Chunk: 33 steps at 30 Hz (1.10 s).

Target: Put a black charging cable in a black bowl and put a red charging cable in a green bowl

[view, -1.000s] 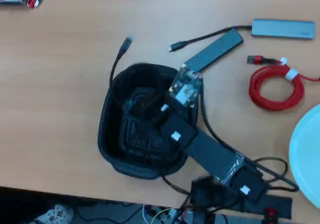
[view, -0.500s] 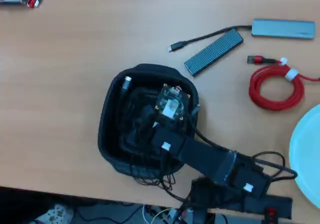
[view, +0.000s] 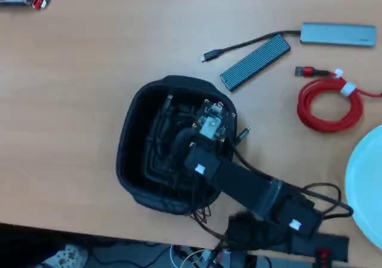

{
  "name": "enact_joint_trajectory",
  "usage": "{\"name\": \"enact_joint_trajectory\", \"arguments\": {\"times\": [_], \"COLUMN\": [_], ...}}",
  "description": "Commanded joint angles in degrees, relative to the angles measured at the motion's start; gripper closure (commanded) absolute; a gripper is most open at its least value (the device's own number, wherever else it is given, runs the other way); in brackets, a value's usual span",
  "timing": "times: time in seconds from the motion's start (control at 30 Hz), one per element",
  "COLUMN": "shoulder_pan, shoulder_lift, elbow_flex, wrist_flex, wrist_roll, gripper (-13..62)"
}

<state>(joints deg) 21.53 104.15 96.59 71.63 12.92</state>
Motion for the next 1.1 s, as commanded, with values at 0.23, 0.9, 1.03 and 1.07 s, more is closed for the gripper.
{"name": "enact_joint_trajectory", "arguments": {"times": [0.23,0.9,1.03,1.07], "shoulder_pan": [0.0,7.8,14.0,15.6], "shoulder_lift": [-2.7,-1.8,-1.9,-1.9], "elbow_flex": [-0.1,-1.8,-7.2,-8.4], "wrist_flex": [-4.5,0.7,0.9,1.0], "wrist_roll": [-2.4,-1.1,-1.2,-1.2], "gripper": [25.2,-3.4,-3.4,-3.4]}}
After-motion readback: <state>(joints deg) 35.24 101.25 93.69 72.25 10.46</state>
